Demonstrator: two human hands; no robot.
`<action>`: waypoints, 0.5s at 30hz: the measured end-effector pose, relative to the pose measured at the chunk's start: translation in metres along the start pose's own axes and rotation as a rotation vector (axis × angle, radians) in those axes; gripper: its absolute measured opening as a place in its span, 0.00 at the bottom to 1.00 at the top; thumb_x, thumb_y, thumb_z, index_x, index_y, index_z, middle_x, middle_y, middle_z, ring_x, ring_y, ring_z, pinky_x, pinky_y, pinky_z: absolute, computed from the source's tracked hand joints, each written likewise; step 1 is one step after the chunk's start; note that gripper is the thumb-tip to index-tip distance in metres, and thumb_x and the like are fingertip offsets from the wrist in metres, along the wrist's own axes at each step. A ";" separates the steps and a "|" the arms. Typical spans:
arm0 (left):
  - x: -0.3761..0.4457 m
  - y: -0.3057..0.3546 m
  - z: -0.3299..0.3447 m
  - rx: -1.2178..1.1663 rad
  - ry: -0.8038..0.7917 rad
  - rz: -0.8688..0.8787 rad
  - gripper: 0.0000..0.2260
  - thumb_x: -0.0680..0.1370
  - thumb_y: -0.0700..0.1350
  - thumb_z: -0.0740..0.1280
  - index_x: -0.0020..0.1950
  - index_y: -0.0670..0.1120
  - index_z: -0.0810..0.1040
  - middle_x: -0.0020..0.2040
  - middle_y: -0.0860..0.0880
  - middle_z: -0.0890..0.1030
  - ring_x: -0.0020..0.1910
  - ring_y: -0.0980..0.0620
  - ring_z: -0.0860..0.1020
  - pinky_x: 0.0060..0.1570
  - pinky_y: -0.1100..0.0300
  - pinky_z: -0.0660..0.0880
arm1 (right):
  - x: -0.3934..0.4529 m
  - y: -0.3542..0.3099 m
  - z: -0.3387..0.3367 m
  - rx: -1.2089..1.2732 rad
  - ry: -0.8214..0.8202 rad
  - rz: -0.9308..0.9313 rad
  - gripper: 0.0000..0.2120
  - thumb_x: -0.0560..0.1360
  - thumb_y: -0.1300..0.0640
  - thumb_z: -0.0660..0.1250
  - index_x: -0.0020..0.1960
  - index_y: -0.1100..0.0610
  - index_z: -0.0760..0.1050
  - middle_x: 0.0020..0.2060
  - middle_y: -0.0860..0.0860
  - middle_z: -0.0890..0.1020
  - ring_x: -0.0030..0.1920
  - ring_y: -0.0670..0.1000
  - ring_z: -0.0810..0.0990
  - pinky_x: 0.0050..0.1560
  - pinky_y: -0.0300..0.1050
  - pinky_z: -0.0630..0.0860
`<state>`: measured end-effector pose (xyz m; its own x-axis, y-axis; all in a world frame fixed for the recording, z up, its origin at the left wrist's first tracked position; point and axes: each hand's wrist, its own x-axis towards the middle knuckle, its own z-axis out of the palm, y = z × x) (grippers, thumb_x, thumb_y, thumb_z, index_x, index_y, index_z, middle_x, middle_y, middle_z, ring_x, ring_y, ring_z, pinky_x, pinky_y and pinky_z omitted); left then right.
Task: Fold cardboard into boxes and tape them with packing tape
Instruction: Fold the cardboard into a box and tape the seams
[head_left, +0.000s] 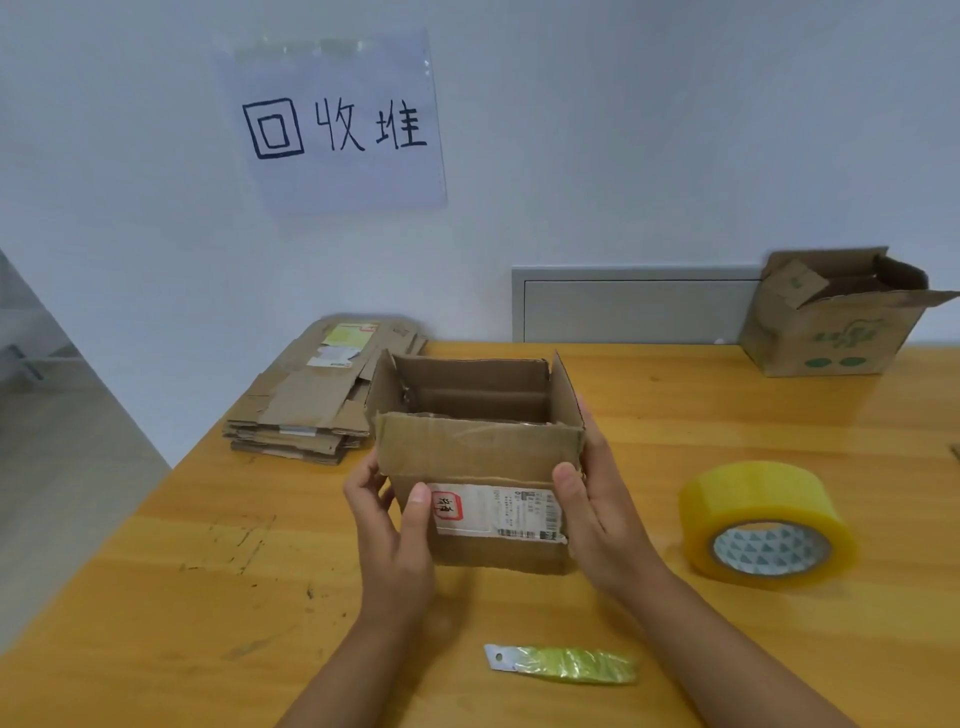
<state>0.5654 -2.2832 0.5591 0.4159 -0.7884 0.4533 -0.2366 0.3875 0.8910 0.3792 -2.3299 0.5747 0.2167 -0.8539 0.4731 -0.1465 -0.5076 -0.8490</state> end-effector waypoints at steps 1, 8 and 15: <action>0.001 0.001 0.000 0.003 -0.009 0.000 0.25 0.74 0.60 0.62 0.70 0.64 0.60 0.67 0.51 0.71 0.63 0.58 0.74 0.55 0.63 0.76 | 0.002 -0.003 0.000 -0.006 0.020 -0.017 0.27 0.79 0.32 0.52 0.75 0.29 0.48 0.76 0.37 0.62 0.76 0.45 0.61 0.74 0.51 0.65; 0.010 0.006 0.000 0.051 -0.038 0.051 0.25 0.74 0.63 0.61 0.68 0.79 0.56 0.68 0.59 0.66 0.67 0.60 0.70 0.59 0.62 0.74 | 0.001 -0.006 -0.001 -0.048 0.060 -0.041 0.26 0.79 0.32 0.52 0.75 0.28 0.48 0.73 0.31 0.61 0.76 0.42 0.60 0.73 0.39 0.63; 0.015 0.007 -0.003 0.063 -0.034 0.090 0.19 0.75 0.62 0.61 0.65 0.72 0.65 0.65 0.50 0.70 0.63 0.48 0.73 0.59 0.47 0.77 | -0.001 -0.001 -0.005 -0.092 0.041 -0.041 0.27 0.81 0.39 0.53 0.78 0.38 0.48 0.78 0.46 0.59 0.78 0.47 0.57 0.74 0.59 0.64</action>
<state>0.5726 -2.2912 0.5722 0.3606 -0.7680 0.5293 -0.3270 0.4274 0.8429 0.3742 -2.3295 0.5765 0.1848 -0.8350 0.5183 -0.2269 -0.5493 -0.8042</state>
